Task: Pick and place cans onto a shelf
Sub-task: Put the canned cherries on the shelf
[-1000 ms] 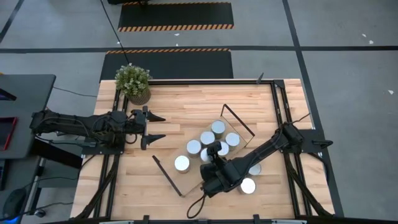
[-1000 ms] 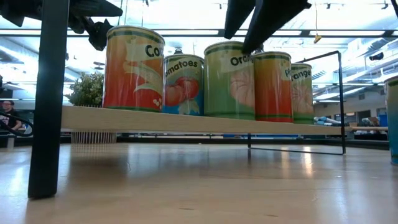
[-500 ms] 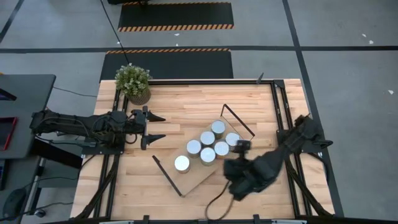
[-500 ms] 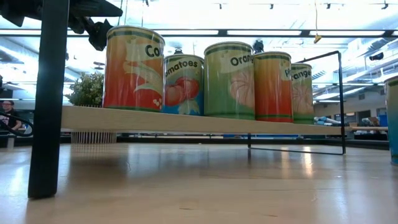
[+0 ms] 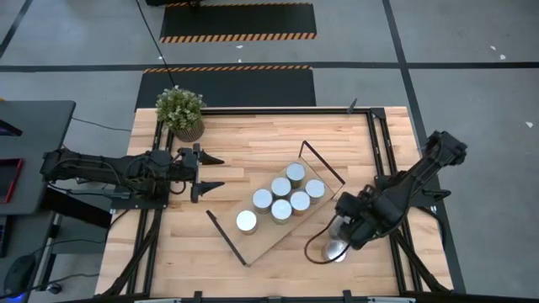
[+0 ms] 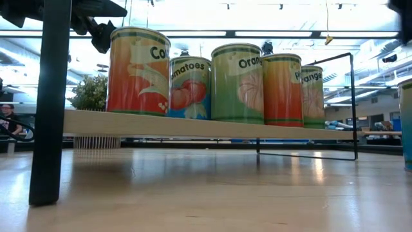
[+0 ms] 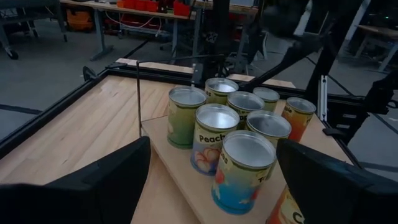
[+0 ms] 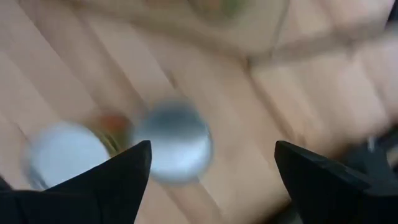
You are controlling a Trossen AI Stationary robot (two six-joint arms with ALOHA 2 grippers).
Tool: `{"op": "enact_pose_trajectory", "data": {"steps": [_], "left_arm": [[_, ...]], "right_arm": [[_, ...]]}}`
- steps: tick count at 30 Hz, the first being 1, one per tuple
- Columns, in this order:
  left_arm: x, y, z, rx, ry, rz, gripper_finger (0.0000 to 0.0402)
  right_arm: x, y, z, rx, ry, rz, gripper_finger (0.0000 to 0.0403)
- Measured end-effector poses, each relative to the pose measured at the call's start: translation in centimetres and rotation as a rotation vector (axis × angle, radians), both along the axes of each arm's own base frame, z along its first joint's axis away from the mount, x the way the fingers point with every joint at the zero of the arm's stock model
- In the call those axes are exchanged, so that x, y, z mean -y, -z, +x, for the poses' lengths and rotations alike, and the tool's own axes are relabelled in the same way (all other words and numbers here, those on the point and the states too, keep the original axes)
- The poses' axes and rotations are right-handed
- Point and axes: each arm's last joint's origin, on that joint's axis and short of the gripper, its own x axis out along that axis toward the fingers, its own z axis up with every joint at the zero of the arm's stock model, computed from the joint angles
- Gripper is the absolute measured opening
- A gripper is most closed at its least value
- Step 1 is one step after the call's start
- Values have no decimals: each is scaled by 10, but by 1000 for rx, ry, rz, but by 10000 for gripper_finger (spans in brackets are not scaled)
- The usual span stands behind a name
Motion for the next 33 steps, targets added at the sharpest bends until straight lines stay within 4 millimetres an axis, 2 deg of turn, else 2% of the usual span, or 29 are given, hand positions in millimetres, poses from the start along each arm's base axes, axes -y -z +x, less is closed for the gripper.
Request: {"op": "enact_pose_trajectory", "data": {"steps": [7,13,16,24,33], "left_arm": [[0,0,0,0,0,0,355],[0,0,0,0,0,1,355],[0,0,0,1,0,1,355],[0,0,0,0,0,1,355],[0,0,0,-1,1,2,355]], "right_arm": [[5,36,-27,-199,-34,94,348],[0,73,-23,-229,-114,162,348],[3,83,-18,-223,-140,173,348],[15,85,1,-148,-205,167,351],[27,84,21,-51,-253,205,382]]}}
